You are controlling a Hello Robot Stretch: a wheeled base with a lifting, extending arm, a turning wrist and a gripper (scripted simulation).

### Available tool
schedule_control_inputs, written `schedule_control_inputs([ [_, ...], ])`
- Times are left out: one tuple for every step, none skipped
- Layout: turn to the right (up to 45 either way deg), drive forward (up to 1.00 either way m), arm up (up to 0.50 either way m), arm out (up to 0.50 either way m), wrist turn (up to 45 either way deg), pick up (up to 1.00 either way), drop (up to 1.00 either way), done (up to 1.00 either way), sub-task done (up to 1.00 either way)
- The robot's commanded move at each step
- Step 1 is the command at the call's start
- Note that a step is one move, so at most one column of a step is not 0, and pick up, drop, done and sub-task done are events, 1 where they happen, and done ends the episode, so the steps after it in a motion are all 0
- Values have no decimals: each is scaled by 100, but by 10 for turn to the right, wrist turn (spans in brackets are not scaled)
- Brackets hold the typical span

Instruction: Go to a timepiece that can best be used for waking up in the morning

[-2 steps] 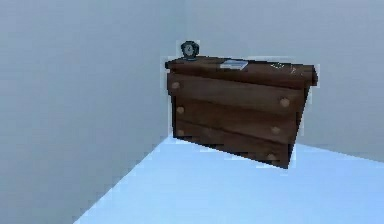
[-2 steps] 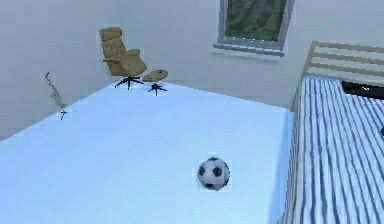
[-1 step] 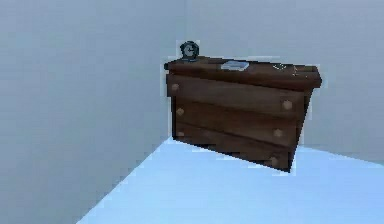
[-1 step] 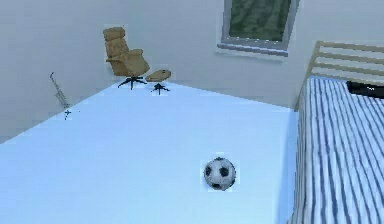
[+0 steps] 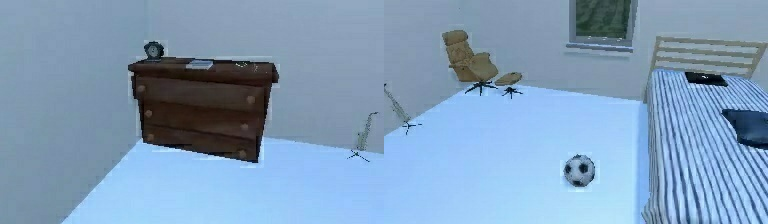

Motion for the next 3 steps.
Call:
schedule_control_inputs([
  [0, 100, 0, 0, 0, 0, 0, 0, 0],
  [0, 45, 0, 0, 0, 0, 0, 0, 0],
  [-240, 0, 0, 0, 0, 0, 0, 0, 0],
])
